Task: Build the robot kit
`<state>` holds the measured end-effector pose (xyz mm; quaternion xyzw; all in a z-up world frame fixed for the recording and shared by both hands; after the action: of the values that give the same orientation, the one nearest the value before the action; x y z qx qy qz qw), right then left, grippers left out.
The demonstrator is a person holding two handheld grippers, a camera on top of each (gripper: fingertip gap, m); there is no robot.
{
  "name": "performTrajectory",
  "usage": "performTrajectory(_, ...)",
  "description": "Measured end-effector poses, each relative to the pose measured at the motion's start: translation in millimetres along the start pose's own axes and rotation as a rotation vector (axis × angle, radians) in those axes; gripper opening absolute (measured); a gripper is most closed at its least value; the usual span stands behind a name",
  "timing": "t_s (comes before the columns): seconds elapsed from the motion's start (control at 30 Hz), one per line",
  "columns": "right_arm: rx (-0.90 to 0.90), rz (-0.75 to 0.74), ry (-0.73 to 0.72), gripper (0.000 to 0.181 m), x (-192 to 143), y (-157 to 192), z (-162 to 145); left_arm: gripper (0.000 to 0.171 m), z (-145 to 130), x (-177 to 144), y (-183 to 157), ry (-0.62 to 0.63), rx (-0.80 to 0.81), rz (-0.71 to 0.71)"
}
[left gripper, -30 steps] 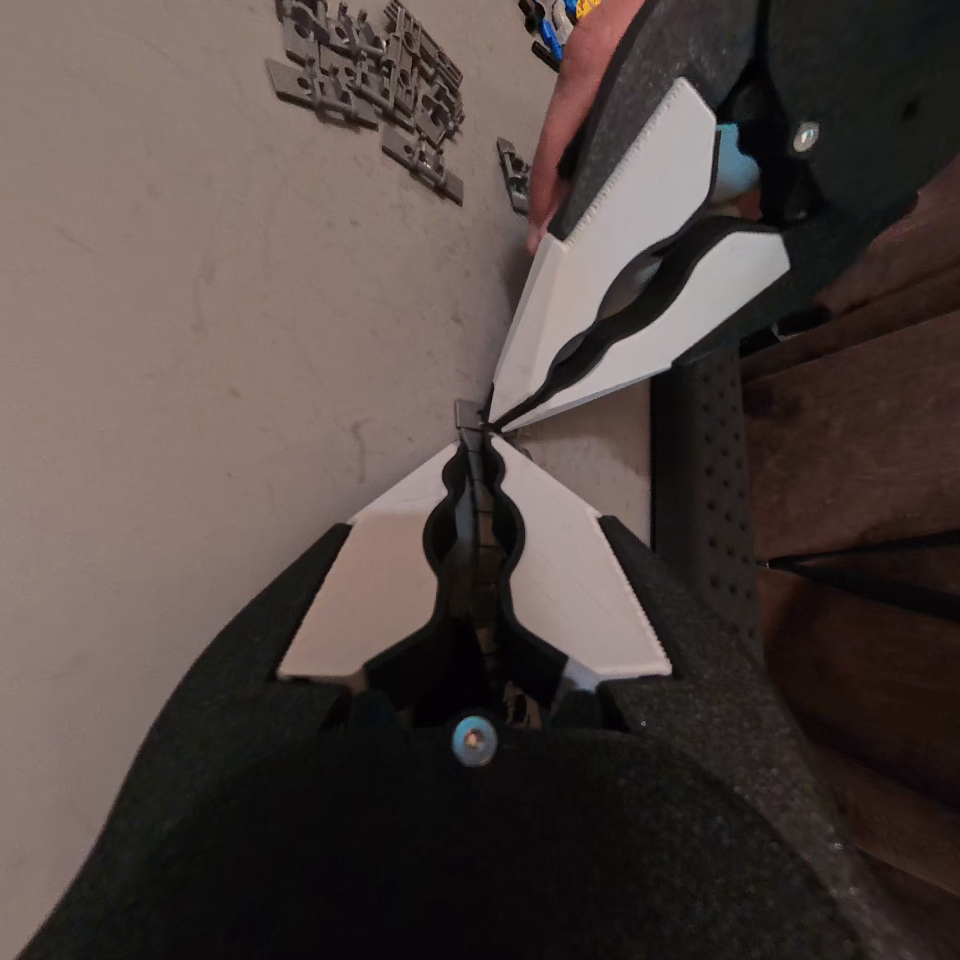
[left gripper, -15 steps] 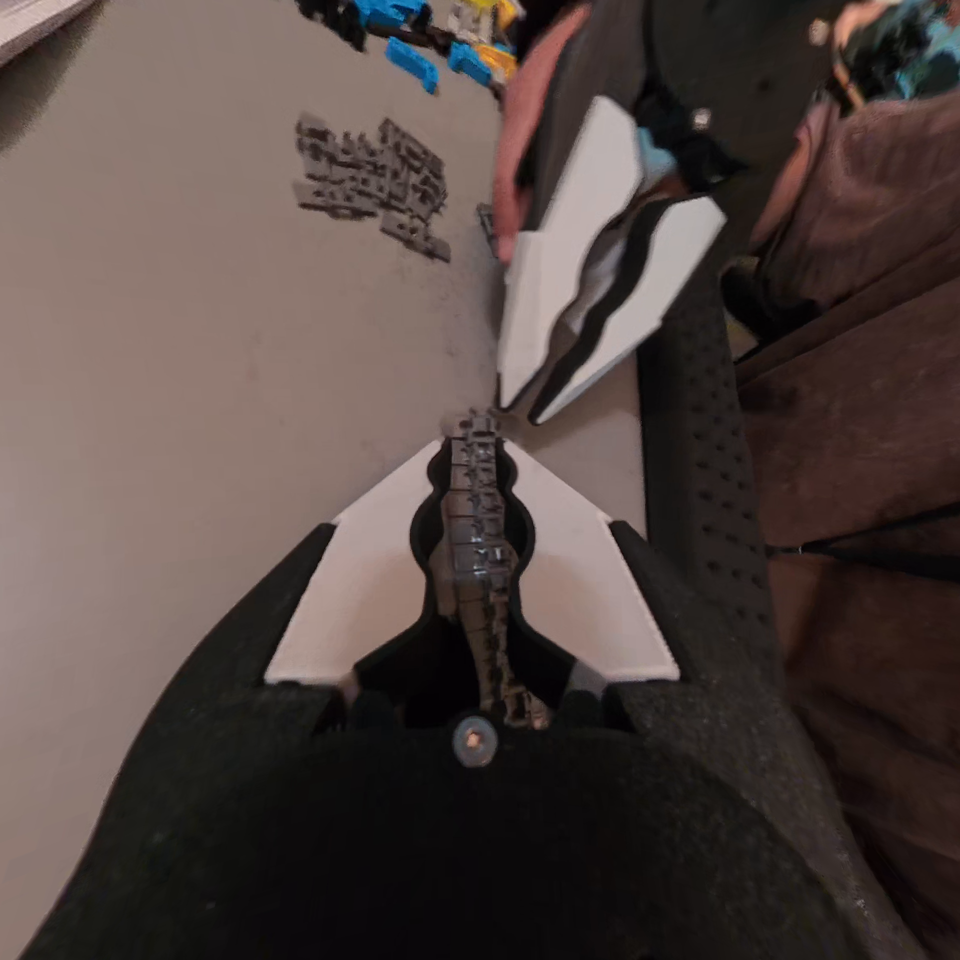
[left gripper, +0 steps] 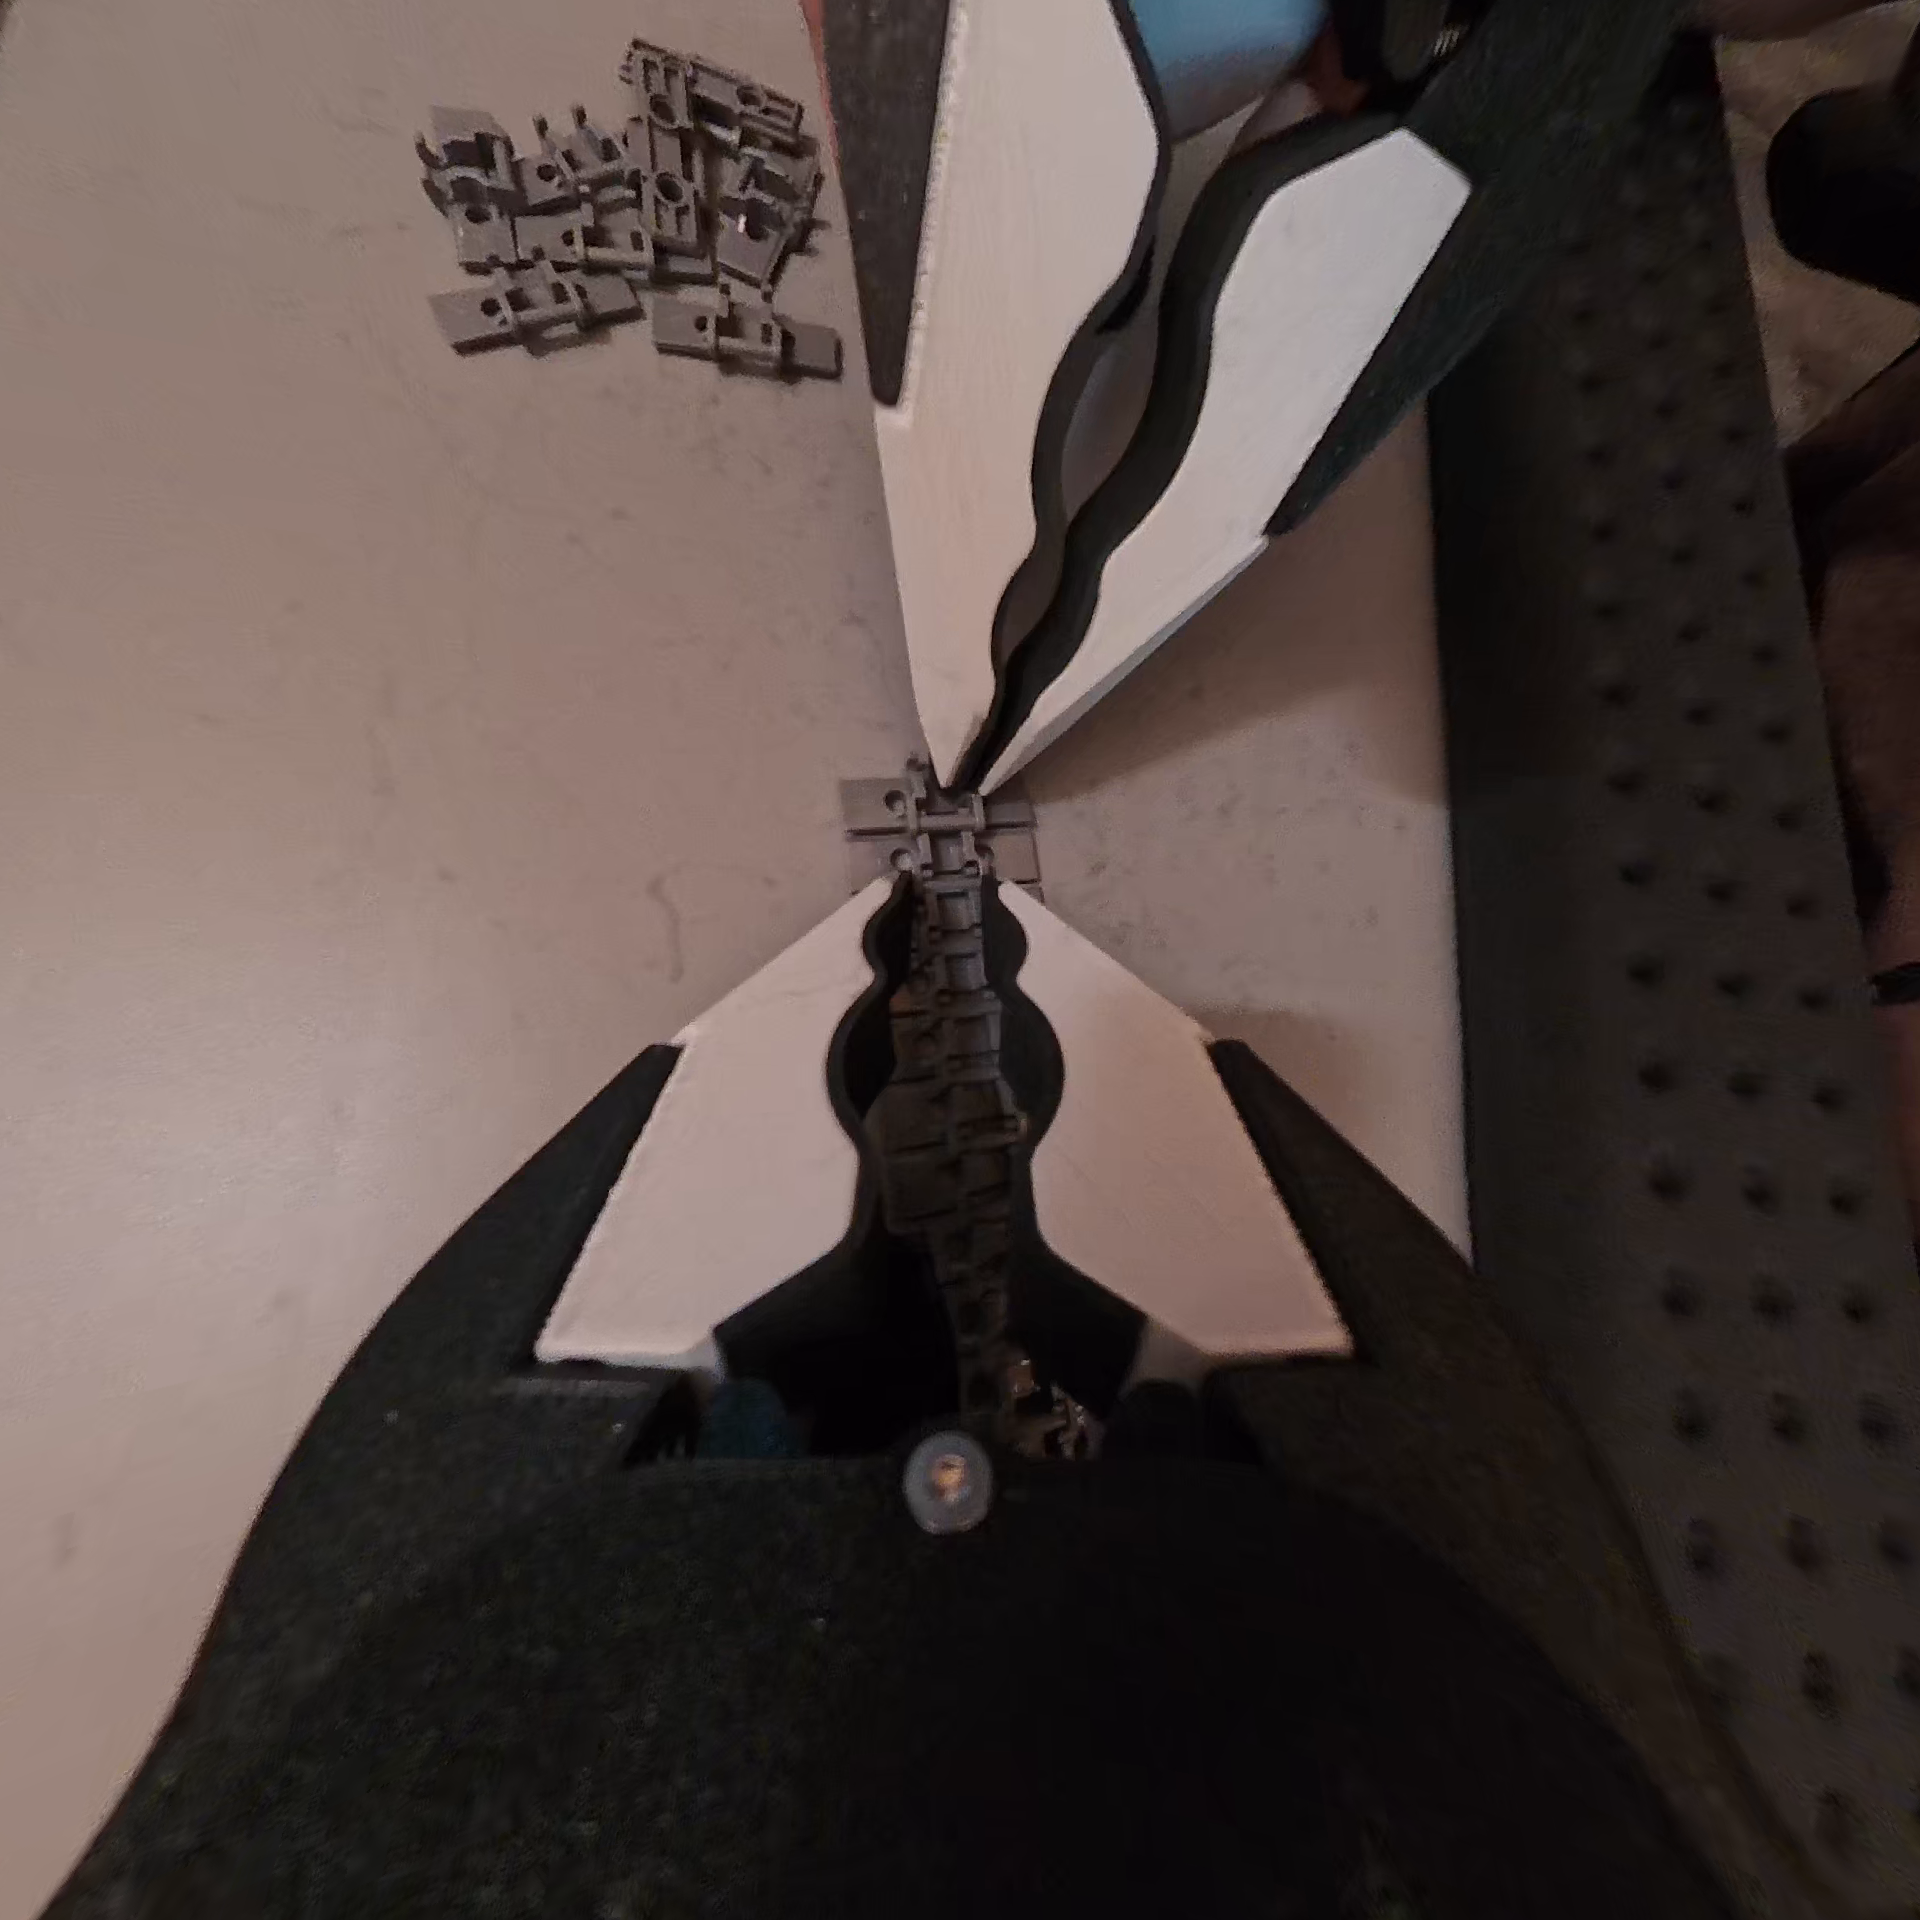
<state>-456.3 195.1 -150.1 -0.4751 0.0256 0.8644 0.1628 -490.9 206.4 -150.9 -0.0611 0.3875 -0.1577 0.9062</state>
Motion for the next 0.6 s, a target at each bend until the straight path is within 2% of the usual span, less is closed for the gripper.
performTrajectory(0.17,0.049,0.023,0.048,0.001,0.4,-0.2,0.7,0.012,-0.1,0.1,0.2,-0.010,-0.002,-0.008)
performTrajectory(0.33,0.168,0.149,-0.063,0.003,-6.4,4.3,2.7,0.012,0.4,2.2,-3.3,-0.022,-0.011,-0.042)
performTrajectory(0.4,0.160,0.120,-0.105,0.000,-9.7,1.5,7.5,0.012,0.5,2.5,-3.3,-0.024,-0.014,-0.046)
performTrajectory(0.6,0.088,0.048,-0.062,0.000,-6.4,-2.9,5.7,0.012,0.4,2.4,-3.3,-0.026,-0.020,-0.049)
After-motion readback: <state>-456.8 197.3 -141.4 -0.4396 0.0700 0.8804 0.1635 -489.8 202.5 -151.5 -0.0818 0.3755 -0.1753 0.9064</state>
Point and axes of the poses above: each gripper's, where its closed fingertips meet, x out along the fingers, z out of its top, y = z × x across the jaws, the point moved 2 cm from there along -x, back along the fingers, and after that the axes turned 1 degree about -z, right-handed, at the moved point
